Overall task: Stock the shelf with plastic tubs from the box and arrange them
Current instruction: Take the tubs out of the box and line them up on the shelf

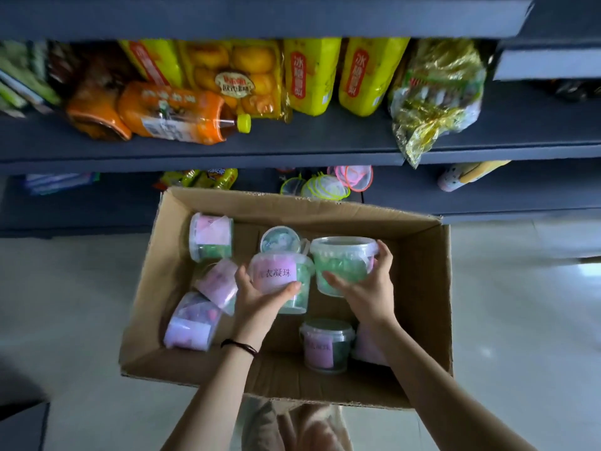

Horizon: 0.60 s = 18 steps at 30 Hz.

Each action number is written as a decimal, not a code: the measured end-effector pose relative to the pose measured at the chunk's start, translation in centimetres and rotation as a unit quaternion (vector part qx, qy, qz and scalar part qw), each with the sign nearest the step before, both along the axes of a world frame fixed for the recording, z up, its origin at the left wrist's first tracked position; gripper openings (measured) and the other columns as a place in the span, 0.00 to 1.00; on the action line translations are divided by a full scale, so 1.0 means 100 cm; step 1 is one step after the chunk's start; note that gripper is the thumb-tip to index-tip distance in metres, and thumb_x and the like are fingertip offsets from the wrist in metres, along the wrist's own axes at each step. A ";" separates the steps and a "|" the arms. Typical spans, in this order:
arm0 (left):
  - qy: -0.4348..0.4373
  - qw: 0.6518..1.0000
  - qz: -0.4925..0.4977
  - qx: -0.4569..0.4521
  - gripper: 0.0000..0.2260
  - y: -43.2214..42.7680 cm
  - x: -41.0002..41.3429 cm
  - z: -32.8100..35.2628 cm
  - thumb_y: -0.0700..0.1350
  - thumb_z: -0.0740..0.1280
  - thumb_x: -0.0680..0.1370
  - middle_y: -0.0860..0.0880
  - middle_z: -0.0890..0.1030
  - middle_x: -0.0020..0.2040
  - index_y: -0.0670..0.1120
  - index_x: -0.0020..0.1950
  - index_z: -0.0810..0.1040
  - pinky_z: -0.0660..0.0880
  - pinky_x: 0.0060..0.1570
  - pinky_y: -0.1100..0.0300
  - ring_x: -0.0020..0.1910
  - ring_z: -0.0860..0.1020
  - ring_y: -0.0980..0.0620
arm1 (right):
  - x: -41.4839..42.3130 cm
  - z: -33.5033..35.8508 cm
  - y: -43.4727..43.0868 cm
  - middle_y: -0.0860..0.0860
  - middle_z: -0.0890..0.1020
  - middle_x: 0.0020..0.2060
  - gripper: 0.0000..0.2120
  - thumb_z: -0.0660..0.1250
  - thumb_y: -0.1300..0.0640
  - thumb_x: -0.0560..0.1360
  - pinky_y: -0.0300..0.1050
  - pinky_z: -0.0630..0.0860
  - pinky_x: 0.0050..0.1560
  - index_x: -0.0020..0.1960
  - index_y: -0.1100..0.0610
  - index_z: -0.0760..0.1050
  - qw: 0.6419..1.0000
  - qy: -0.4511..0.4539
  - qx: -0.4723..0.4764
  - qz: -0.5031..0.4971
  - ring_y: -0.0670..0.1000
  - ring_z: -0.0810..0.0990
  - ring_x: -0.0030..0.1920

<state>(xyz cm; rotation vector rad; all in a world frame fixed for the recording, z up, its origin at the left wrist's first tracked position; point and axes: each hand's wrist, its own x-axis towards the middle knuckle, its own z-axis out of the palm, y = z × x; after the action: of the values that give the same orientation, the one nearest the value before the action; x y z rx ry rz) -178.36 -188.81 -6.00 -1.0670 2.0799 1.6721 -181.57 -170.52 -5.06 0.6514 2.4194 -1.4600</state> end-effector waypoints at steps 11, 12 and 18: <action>0.280 0.955 0.065 0.078 0.25 -0.031 -0.032 0.267 0.37 0.79 0.65 0.47 0.80 0.51 0.51 0.57 0.74 0.78 0.39 0.66 0.45 0.82 0.58 | -0.055 0.272 -0.027 0.34 0.71 0.57 0.52 0.80 0.40 0.58 0.38 0.73 0.61 0.73 0.47 0.55 0.964 0.221 -0.118 0.088 0.35 0.73 0.60; 0.302 0.947 0.073 0.080 0.26 -0.034 -0.033 0.290 0.38 0.79 0.63 0.47 0.80 0.52 0.52 0.56 0.73 0.80 0.40 0.64 0.45 0.82 0.58 | -0.058 0.294 -0.032 0.35 0.71 0.56 0.51 0.80 0.41 0.58 0.32 0.73 0.57 0.72 0.47 0.56 0.957 0.241 -0.133 0.093 0.32 0.73 0.58; 0.377 0.913 0.138 0.069 0.42 -0.062 -0.035 0.398 0.54 0.79 0.54 0.50 0.77 0.58 0.52 0.65 0.66 0.77 0.39 0.70 0.50 0.81 0.59 | -0.062 0.404 -0.069 0.45 0.75 0.61 0.51 0.80 0.39 0.57 0.54 0.79 0.56 0.72 0.42 0.54 0.923 0.289 -0.210 0.140 0.47 0.79 0.58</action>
<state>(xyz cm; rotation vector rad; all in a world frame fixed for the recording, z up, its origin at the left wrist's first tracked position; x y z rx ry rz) -181.86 -195.00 33.82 -0.7546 2.2289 2.6574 -187.78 -177.38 35.38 -0.2538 2.2962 -2.1616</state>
